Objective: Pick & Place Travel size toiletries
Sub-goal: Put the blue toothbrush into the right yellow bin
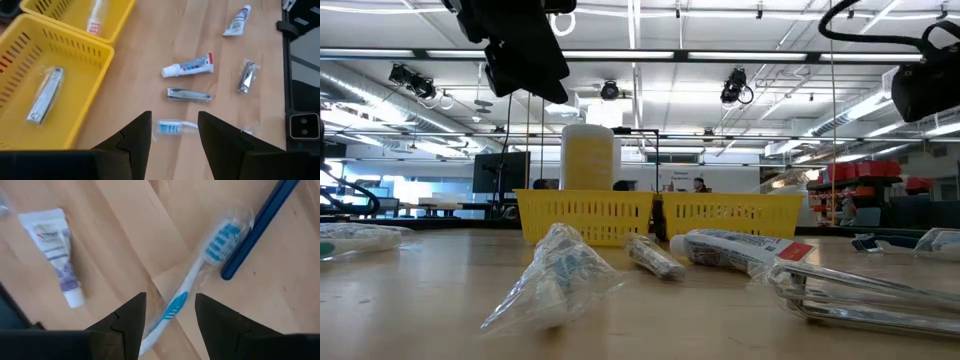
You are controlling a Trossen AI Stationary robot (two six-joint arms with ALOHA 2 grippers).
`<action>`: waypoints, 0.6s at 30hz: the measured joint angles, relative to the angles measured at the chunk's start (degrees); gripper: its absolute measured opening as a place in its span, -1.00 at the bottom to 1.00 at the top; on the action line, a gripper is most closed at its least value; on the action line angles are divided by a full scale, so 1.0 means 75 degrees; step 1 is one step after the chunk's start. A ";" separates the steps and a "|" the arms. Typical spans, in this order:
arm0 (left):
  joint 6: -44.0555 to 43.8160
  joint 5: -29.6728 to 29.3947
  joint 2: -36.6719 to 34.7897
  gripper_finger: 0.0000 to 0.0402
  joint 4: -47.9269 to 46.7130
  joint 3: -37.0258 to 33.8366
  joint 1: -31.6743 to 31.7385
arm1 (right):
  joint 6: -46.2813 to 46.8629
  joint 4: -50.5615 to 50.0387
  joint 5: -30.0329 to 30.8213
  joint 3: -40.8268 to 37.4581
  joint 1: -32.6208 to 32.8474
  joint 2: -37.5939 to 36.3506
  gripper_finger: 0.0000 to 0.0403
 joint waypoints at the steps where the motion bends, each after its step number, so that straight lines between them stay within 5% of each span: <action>1: 0.0045 -0.0005 0.0000 -0.15 -0.0001 0.0000 0.0004 | 0.0000 0.0000 -0.0003 0.0000 0.0020 0.0067 -0.11; 18: 0.0284 -0.0172 0.0000 -0.15 0.0003 0.0000 0.0001 | 0.0160 0.0149 0.0219 0.0002 0.0034 0.1622 -0.29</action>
